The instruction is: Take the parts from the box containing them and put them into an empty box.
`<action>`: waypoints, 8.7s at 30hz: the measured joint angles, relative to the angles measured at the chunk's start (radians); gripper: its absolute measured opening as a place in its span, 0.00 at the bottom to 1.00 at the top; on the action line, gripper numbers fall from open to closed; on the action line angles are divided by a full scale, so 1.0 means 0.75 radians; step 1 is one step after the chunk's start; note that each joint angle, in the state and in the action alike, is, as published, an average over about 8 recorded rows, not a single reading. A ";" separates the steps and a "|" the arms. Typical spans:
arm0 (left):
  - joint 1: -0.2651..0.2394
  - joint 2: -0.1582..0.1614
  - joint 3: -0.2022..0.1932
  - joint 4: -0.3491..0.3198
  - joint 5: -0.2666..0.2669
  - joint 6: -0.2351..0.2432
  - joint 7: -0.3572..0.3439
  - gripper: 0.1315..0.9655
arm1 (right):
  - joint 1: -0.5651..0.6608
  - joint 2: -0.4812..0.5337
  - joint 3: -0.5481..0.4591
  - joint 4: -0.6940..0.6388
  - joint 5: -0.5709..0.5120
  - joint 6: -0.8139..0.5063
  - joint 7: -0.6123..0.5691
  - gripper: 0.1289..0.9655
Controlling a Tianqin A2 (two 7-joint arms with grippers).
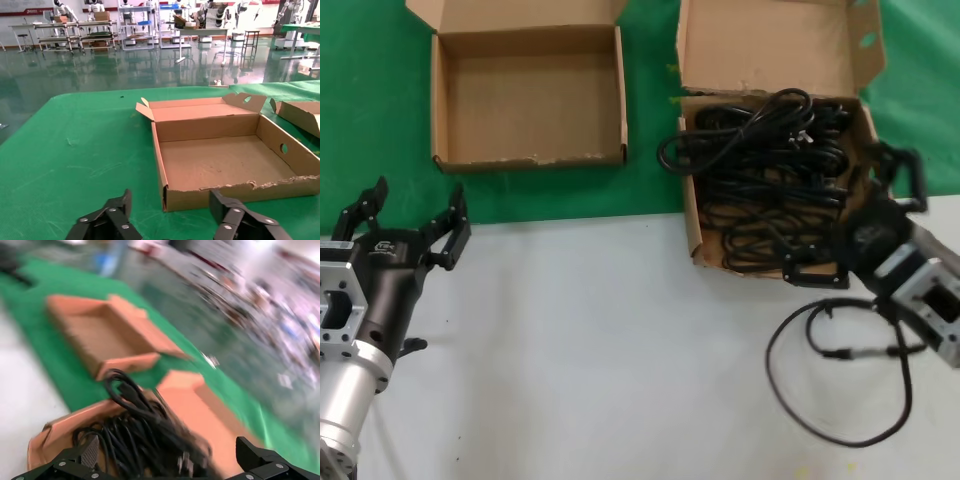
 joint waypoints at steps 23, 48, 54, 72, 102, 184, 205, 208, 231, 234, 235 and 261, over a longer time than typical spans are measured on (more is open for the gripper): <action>0.000 0.000 0.000 0.000 0.000 0.000 0.000 0.11 | 0.737 0.005 -0.392 -0.463 -0.343 -0.409 -0.367 0.99; 0.000 0.000 0.000 0.000 0.000 0.000 0.000 0.02 | 0.832 -0.025 -0.488 -0.495 -0.577 -0.424 -0.134 0.54; 0.000 0.000 0.000 0.000 0.000 0.000 0.000 0.02 | 0.836 -0.021 -0.488 -0.486 -0.617 -0.420 -0.100 0.39; 0.000 0.000 0.000 0.000 0.000 0.000 0.000 0.02 | 0.856 -0.030 -0.480 -0.502 -0.632 -0.404 -0.082 0.11; 0.000 0.000 0.000 0.000 0.000 0.000 0.000 0.02 | 0.942 -0.135 -0.438 -0.023 -0.838 -0.487 0.171 0.04; 0.005 0.000 -0.003 -0.001 -0.002 -0.004 0.002 0.11 | 0.392 -0.299 -0.080 -0.021 -0.058 -0.022 -0.361 1.00; 0.015 0.000 -0.008 -0.003 -0.008 -0.012 0.007 0.49 | 0.217 -0.289 -0.021 -0.047 0.008 0.086 -0.091 1.00; 0.016 0.000 -0.009 -0.003 -0.009 -0.013 0.007 0.58 | 0.192 -0.288 -0.013 -0.051 0.017 0.101 -0.052 1.00; 0.027 0.001 -0.014 -0.006 -0.014 -0.021 0.012 0.97 | 0.001 -0.277 0.050 -0.079 0.089 0.218 0.242 1.00; 0.028 0.001 -0.015 -0.006 -0.015 -0.023 0.013 0.99 | -0.024 -0.275 0.059 -0.083 0.099 0.233 0.281 1.00; 0.028 0.001 -0.015 -0.006 -0.015 -0.023 0.013 1.00 | -0.033 -0.275 0.061 -0.084 0.102 0.239 0.294 1.00; 0.033 0.001 -0.018 -0.007 -0.018 -0.027 0.016 1.00 | -0.122 -0.270 0.091 -0.097 0.135 0.293 0.431 1.00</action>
